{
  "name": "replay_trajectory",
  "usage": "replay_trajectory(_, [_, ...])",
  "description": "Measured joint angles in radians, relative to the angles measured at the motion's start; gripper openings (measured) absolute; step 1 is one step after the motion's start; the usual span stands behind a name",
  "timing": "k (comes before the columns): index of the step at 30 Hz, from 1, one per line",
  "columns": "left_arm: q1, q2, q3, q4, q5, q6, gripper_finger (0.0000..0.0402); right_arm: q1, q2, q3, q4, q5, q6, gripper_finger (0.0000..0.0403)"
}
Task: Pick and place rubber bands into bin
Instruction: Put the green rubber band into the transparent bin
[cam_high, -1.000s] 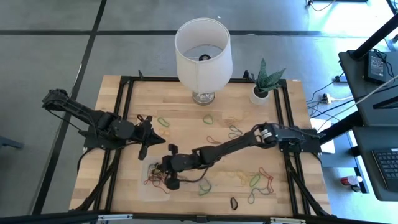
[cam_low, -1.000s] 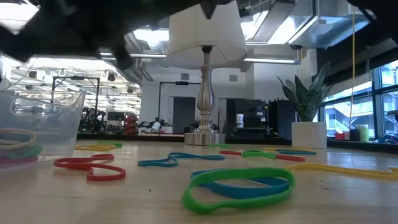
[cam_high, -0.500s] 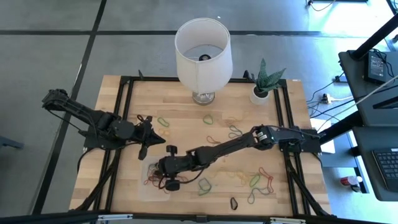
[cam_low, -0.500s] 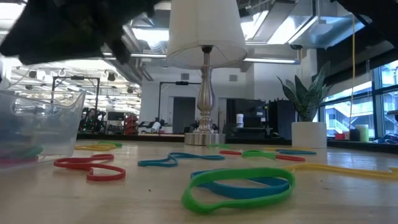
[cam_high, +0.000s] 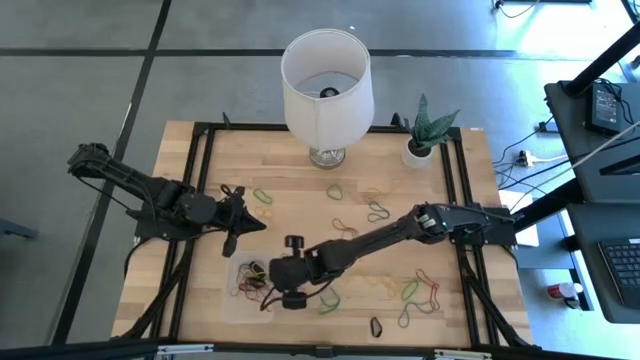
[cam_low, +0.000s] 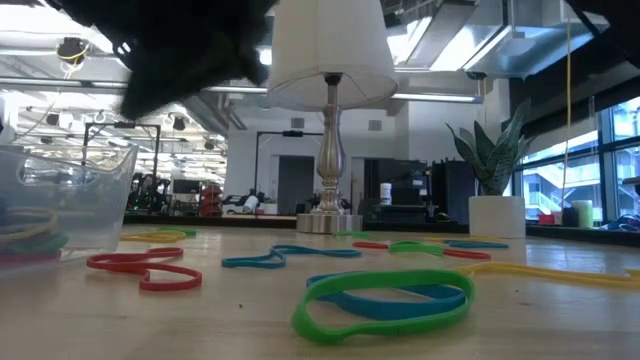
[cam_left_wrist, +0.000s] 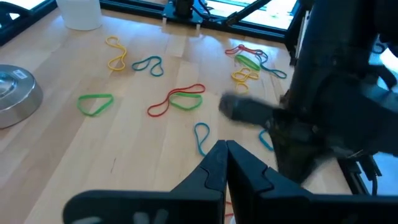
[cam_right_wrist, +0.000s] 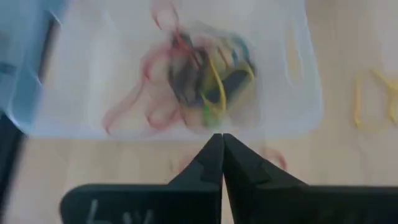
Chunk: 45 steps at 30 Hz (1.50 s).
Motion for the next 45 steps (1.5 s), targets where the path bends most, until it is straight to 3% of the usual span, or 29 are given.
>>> replay_trajectory(6, [0.000,0.000,0.000,-0.023,-0.001,-0.007,0.0003,0.019,-0.129,-0.228,0.089,0.082,0.057,0.0004])
replay_trajectory(16, [0.014,0.021,0.001,-0.107,-0.077,0.025,0.0003,0.022,-0.547,-0.983,0.575,0.073,0.178,0.0009])
replay_trajectory(21, [0.120,0.064,0.002,-0.209,-0.057,-0.049,0.0006,0.008,-0.787,-1.290,0.672,0.073,0.184,0.0009])
replay_trajectory(26, [0.289,0.143,0.001,-0.282,0.099,-0.081,0.0029,-0.035,-1.032,-1.537,0.702,0.075,0.174,0.0009])
replay_trajectory(30, [0.427,0.232,0.001,-0.280,0.155,-0.121,0.0061,-0.073,-1.210,-1.689,0.731,0.073,0.157,0.0009])
replay_trajectory(36, [0.596,0.365,0.001,-0.260,0.158,-0.164,0.0108,-0.112,-1.425,-1.832,0.742,0.059,0.131,0.0009])
replay_trajectory(45, [0.772,0.519,0.001,-0.251,0.150,-0.210,0.0128,-0.119,-1.550,-1.898,0.763,0.049,0.134,0.0009])
